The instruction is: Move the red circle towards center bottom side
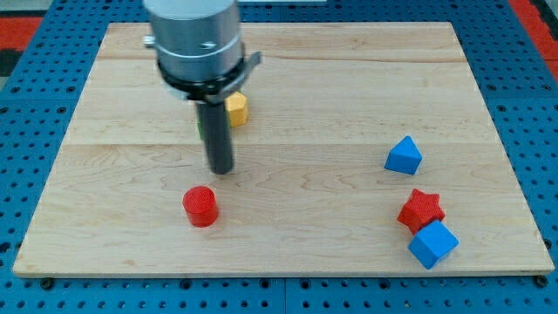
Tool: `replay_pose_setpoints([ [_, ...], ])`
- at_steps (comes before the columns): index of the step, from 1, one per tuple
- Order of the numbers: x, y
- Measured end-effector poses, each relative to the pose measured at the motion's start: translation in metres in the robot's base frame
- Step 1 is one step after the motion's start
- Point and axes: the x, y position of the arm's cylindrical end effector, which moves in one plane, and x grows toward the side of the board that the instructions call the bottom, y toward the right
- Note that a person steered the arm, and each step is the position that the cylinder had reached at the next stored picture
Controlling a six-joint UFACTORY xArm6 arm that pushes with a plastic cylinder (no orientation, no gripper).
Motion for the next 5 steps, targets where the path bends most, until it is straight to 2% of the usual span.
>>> replay_pose_setpoints([
  [1,0.019,-0.063],
  [2,0.063,-0.047],
  [3,0.054,-0.014],
  [4,0.039,0.055],
  [5,0.002,0.035],
])
